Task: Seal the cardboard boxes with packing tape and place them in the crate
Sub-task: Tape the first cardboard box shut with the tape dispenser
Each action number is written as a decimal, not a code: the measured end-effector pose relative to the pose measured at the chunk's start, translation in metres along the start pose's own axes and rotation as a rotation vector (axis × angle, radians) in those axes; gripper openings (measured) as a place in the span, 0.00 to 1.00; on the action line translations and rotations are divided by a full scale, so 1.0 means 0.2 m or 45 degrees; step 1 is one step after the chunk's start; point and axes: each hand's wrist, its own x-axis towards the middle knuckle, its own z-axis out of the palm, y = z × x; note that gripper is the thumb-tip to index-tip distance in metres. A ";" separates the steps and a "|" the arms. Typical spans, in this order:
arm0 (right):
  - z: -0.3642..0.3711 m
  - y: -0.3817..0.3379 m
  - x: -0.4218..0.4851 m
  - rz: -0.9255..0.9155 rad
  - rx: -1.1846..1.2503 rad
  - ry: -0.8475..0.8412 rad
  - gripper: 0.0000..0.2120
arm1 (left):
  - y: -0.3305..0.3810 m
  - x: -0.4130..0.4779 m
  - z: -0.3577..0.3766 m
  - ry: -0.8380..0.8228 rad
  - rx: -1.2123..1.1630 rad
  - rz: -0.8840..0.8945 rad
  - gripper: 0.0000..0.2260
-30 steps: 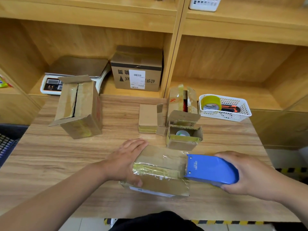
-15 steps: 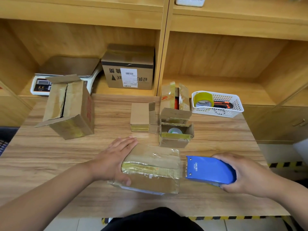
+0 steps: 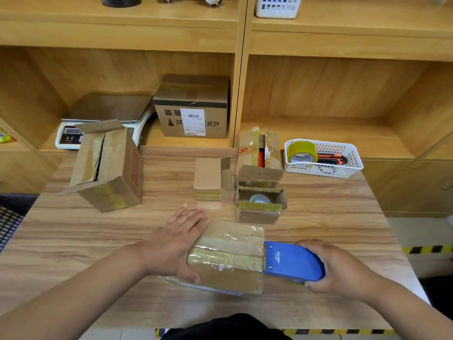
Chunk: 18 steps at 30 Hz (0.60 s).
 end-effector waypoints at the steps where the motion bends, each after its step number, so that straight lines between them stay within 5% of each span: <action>1: 0.01 0.00 0.00 0.005 0.012 0.000 0.30 | 0.05 0.03 -0.01 0.012 0.020 0.056 0.59; 8: 0.05 0.01 0.01 0.025 0.051 0.025 0.29 | 0.50 0.31 -0.03 0.019 0.040 0.206 0.60; 18: 0.04 -0.09 -0.02 0.052 0.025 0.084 0.27 | 0.51 0.27 -0.10 0.179 0.080 0.245 0.56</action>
